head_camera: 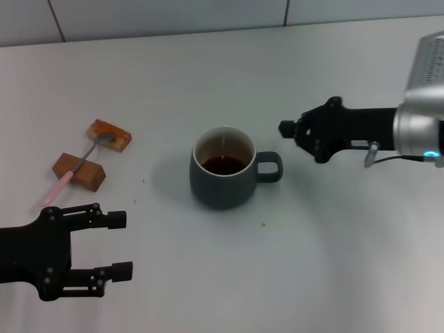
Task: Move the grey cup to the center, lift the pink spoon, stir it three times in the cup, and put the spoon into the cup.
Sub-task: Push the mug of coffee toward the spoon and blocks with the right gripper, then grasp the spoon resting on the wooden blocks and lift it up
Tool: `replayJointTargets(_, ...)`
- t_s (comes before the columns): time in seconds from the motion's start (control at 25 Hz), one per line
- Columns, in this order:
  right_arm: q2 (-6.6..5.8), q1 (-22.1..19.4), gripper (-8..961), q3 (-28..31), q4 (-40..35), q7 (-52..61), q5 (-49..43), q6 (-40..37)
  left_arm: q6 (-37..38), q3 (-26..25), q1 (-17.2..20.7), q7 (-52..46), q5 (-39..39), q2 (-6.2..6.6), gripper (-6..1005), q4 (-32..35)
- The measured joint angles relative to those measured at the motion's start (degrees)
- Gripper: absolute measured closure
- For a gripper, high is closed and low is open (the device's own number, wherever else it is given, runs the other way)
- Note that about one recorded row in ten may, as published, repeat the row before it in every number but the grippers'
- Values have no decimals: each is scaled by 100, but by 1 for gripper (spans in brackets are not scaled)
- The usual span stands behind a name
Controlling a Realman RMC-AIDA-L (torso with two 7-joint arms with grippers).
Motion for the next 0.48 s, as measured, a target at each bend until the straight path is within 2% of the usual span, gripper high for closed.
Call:
replayJointTargets(0.08,-11,-385,954,-21,-368,-250,418,-61,-4,0,0,0,0,-2,215,0)
replayJointTargets(0.12,-11,-385,954,-21,-368,-250,418,-61,-4,0,0,0,0,-2,215,0)
replayJointTargets(0.2,-13,-849,954,-41,-796,-556,983,-329,-28,-87,-2,7,0,-7,215,0)
replayJointTargets(0.24,-13,-849,954,-41,-796,-556,983,-329,-28,-87,-2,7,0,-7,215,0)
replayJointTargets(0.32,-34,-1387,954,6,-1304,-831,1467,-1130,-37,-199,-6,12,0,-11,215,0)
replayJointTargets(0.44,-36,-1513,954,7,-1442,-859,1492,-1373,-41,-239,-7,10,0,-11,215,0)
replayJointTargets(0.48,-49,-1698,954,42,-1673,-866,1445,-1863,-42,-245,-8,10,0,-8,215,1)
